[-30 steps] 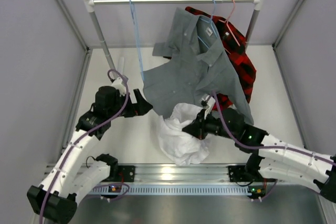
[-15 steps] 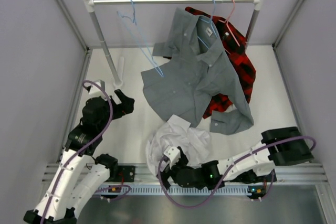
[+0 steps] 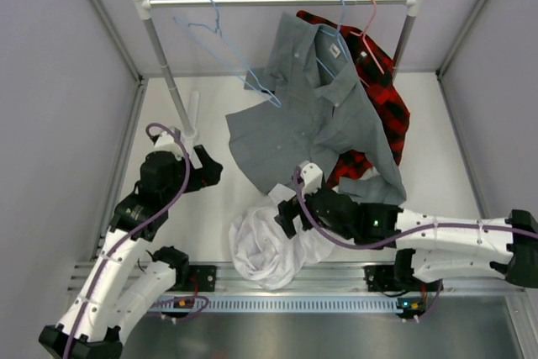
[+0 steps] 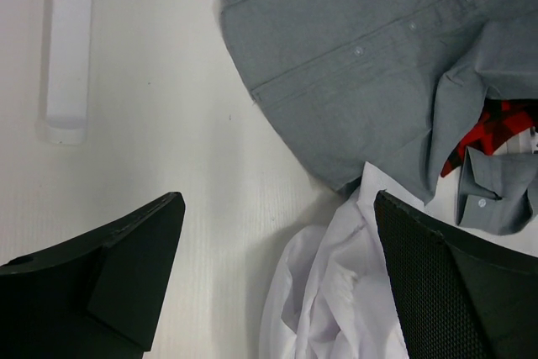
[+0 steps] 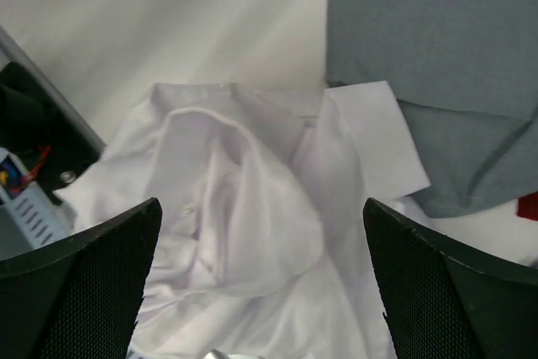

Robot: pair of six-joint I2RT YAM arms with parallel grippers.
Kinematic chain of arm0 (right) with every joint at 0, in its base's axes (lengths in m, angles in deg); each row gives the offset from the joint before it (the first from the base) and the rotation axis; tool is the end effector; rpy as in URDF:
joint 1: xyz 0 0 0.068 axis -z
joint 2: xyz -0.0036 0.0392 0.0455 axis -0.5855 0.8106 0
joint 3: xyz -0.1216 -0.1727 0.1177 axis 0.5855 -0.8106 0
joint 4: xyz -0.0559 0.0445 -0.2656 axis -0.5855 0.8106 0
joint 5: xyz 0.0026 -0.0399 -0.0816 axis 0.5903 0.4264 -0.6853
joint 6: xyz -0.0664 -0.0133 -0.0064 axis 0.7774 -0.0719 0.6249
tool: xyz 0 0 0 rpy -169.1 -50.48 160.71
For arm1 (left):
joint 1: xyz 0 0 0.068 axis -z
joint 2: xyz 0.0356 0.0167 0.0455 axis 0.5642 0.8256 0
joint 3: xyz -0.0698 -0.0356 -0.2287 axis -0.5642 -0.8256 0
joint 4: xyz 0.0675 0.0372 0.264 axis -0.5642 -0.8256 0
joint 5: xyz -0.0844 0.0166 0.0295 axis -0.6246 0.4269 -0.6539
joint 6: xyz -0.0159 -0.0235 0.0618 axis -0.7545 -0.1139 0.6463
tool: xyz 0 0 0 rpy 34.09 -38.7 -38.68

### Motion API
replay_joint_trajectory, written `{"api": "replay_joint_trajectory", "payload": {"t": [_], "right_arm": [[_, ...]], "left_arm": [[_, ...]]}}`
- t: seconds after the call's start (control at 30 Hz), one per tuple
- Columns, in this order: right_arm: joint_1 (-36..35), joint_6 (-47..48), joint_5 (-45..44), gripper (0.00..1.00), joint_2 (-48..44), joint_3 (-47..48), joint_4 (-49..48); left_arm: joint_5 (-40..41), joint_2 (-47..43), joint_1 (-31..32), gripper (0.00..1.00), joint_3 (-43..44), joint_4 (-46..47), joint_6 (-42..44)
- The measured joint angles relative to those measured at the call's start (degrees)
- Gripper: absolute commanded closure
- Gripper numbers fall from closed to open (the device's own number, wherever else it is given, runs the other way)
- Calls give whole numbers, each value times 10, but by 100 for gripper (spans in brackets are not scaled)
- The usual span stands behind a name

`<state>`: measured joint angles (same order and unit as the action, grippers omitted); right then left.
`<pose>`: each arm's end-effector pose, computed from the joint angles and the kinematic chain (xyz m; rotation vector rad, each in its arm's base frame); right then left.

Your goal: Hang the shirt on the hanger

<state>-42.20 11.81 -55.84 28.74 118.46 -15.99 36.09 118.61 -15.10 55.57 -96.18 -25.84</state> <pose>0.0798 0.2658 0.2350 -0.6602 1.9678 0.6995 0.1915 -0.0620 0.2836 -0.2442 2.0796 -0.4387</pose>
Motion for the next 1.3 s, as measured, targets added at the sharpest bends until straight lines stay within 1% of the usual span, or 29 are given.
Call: {"api": "replay_joint_trajectory", "payload": {"t": [0.03,0.1,0.2,0.23,0.27,0.3,0.33,0.37,0.4,0.53,0.63,0.7,0.77,0.83,0.87,0.93,1.0,1.07,1.13,1.2,1.3], "right_arm": [[29,17,24,1,5,0,7],[66,50,66,1,26,5,16],[98,106,138,1,78,18,20],[108,123,165,2,96,21,18],[118,136,191,6,111,22,14],[129,148,214,21,123,22,9],[141,162,239,65,134,21,5],[151,170,259,90,144,21,-1],[158,177,271,100,152,21,-8],[164,188,284,100,160,21,-31],[165,186,254,100,148,31,-21],[167,174,220,100,141,69,17],[170,158,190,100,141,127,64],[176,131,153,100,143,194,109],[179,116,134,100,145,227,132],[185,89,98,100,145,275,165],[191,68,70,100,145,302,194],[196,52,50,100,146,314,219],[198,43,39,100,148,315,243],[198,39,35,100,150,315,262],[198,37,35,100,147,313,276]], "left_arm": [[-10,3,0,2,0,0,0],[-31,8,0,2,0,0,4],[-68,16,0,2,0,-1,16],[-80,17,0,2,0,-1,22],[-90,17,0,2,0,-1,26],[-102,17,0,2,0,-1,31],[-114,17,0,2,0,-1,36],[-125,17,0,2,0,-1,41],[-134,17,0,2,0,-1,45],[-169,17,0,2,0,-1,59],[-212,17,0,2,4,-1,71],[-250,17,0,2,10,4,73],[-282,17,2,2,15,22,70],[-287,23,24,5,21,52,57],[-280,26,46,7,25,67,54],[-232,45,115,8,40,88,51],[-156,77,210,8,62,104,54],[-56,122,307,8,87,119,62],[39,165,374,8,102,123,68],[109,201,411,8,103,122,73],[187,226,417,8,101,116,75]]}}
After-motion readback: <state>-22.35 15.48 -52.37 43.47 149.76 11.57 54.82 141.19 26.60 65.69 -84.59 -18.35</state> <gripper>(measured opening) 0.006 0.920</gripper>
